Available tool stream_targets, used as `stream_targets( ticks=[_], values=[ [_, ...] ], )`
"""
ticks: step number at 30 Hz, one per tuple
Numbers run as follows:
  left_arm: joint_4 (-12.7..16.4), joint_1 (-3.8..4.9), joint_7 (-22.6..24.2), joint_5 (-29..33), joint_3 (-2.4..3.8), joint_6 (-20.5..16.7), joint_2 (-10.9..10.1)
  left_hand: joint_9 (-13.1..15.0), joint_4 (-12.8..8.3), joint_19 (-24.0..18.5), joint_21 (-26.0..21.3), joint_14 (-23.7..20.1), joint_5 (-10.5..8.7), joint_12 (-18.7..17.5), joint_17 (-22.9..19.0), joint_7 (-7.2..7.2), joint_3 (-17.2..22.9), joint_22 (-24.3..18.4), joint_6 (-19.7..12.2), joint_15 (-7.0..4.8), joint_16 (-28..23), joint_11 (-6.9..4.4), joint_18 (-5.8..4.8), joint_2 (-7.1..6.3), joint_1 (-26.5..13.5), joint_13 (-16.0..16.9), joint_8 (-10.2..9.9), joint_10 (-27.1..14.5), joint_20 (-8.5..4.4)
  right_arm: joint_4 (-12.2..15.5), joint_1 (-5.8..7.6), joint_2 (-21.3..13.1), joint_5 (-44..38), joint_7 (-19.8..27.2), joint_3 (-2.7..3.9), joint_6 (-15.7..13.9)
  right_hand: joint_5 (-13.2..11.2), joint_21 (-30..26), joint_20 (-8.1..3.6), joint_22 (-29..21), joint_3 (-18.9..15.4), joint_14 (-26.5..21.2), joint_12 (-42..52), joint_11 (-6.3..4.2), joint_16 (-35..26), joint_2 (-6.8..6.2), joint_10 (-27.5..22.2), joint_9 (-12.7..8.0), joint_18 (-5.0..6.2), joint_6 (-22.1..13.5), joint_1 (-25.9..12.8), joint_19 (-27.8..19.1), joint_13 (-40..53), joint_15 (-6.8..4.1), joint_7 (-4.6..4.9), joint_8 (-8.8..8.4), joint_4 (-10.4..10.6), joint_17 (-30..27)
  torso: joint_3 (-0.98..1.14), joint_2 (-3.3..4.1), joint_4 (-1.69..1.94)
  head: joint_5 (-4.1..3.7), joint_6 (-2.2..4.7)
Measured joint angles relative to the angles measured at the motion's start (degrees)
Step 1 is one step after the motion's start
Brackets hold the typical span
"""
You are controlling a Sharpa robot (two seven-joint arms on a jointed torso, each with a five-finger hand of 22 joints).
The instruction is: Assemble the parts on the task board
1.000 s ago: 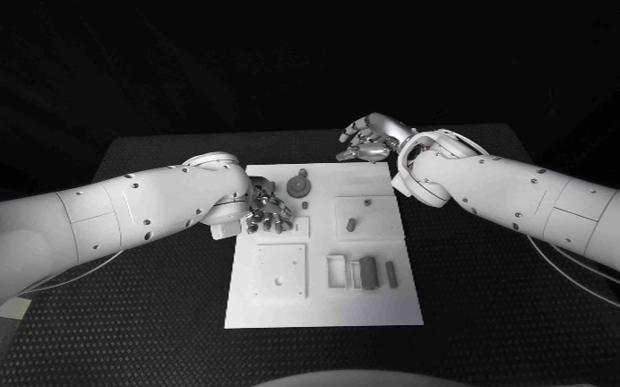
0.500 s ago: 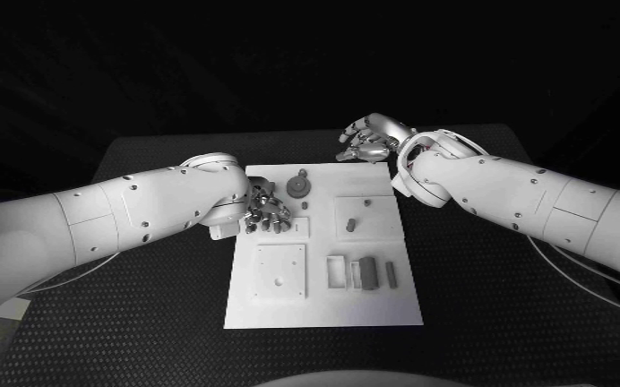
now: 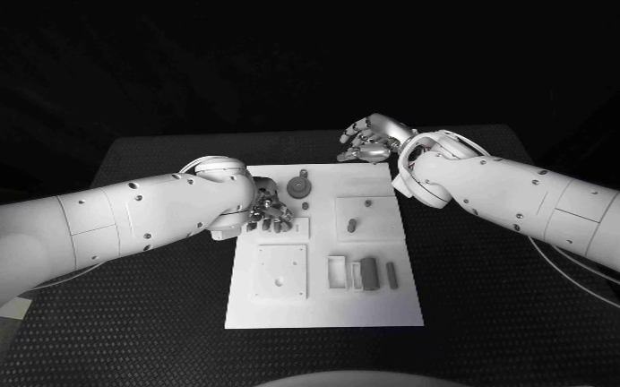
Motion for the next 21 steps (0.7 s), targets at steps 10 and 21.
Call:
stream_targets(
  ticks=[10,21],
  values=[
    [0.22,-0.21,-0.28,-2.52,-0.06,-0.33,-0.45,0.17,-0.87,0.12,0.06,0.42,0.25,0.0,0.0,0.35,1.66,0.0,0.35,-0.01,-0.01,0.0,-0.01,0.15,0.32,-0.01,0.14,0.01,0.1,-0.04,0.0,0.01,0.0,0.0,0.0,0.03,0.0,0.0,0.02,0.0,0.0,0.0,0.0,0.0,0.0,0.0,0.0,-0.05,0.0,0.17,0.0,-0.01,0.0,0.0,0.19,0.0,0.0,0.0,0.01,0.0,0.0,0.04,0.04],
    [0.56,-0.29,-0.4,-3.12,-0.06,-0.43,-0.62,0.17,-1.39,0.21,0.15,0.4,0.25,0.0,-0.01,0.42,2.19,-0.01,0.42,-0.04,-0.17,0.0,-0.01,0.13,0.34,-0.01,0.23,0.01,0.2,-0.07,0.0,0.03,0.0,0.0,0.0,0.07,0.0,0.0,0.09,0.0,0.0,0.0,0.0,0.0,0.0,0.0,0.0,-0.05,0.0,0.19,0.0,-0.09,0.04,0.0,0.15,0.0,0.0,0.01,-0.07,0.0,0.01,0.02,-0.05]
  ],
)
